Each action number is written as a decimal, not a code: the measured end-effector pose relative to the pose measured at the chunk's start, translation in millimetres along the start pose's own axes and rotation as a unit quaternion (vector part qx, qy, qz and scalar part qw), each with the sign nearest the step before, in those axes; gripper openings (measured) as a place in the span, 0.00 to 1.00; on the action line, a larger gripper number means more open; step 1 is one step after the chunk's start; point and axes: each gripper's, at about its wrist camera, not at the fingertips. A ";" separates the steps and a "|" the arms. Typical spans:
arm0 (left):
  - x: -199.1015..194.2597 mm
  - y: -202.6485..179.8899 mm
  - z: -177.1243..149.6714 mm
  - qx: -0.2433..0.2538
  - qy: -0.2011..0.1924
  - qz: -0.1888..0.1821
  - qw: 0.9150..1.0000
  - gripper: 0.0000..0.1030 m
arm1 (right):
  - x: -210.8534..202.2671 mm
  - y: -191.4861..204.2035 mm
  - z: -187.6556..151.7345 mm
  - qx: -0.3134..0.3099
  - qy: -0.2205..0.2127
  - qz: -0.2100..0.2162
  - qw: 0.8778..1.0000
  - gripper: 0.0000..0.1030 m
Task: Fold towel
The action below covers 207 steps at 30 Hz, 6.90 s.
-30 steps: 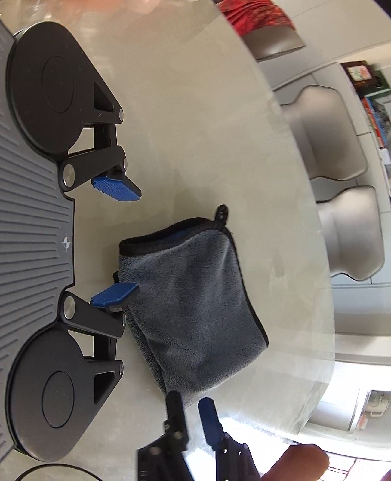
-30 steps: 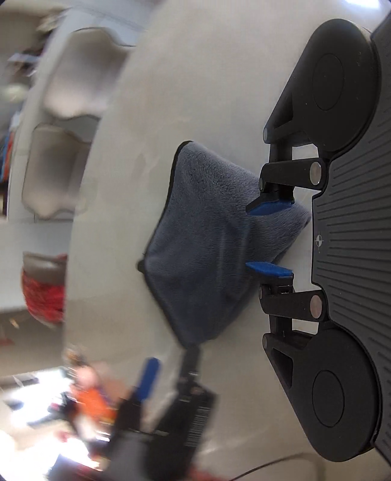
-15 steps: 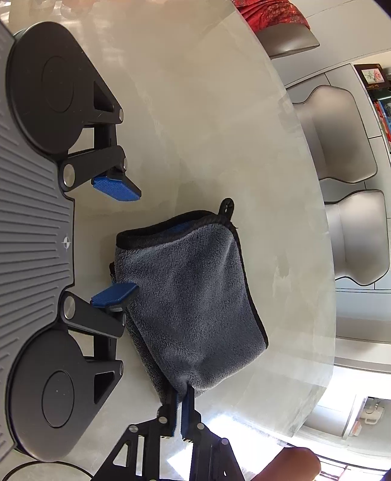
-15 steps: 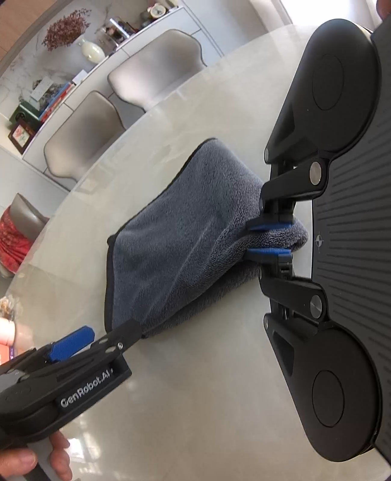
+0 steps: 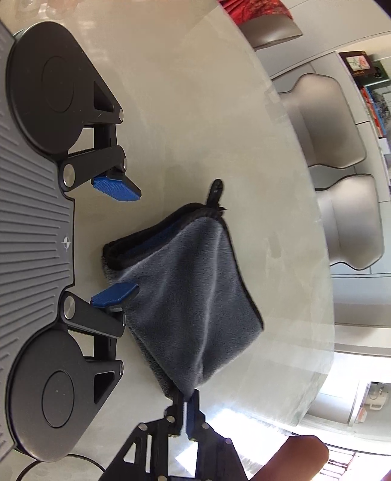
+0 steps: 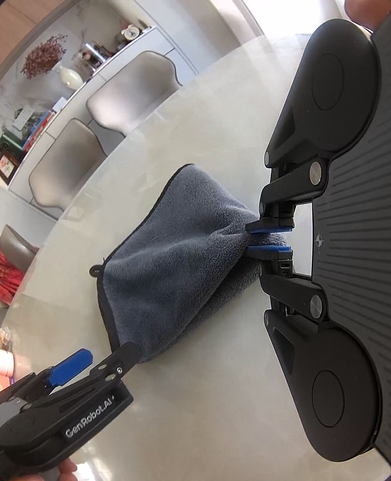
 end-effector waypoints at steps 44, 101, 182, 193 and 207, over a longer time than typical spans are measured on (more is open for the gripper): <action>43.4 3.8 35.3 0.077 -0.024 -0.070 0.994 0.75 | 17.9 -78.7 3.9 0.163 -0.027 0.166 0.972 0.28; 31.3 -15.6 -14.1 0.074 0.012 -0.103 0.992 0.73 | 67.5 -114.0 21.6 0.151 0.002 0.157 0.976 0.43; -148.4 -64.0 -57.8 -0.195 -0.028 0.118 0.973 0.87 | -157.3 -14.3 14.6 0.359 0.065 -0.112 0.925 0.99; -147.0 -64.7 -56.5 -0.188 -0.024 0.123 0.974 0.87 | -155.0 -10.3 12.6 0.348 0.079 -0.119 0.927 0.99; -145.6 -71.5 -52.5 -0.162 -0.023 0.125 0.979 0.87 | -153.9 -9.0 8.1 0.349 0.090 -0.112 0.926 1.00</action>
Point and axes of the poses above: each gripper's, at about its wrist camera, not at the fingertips, and x roughly the way its jaws point, y to its left, z to its top, and after that the axes turned 9 degrees about -y, right-handed
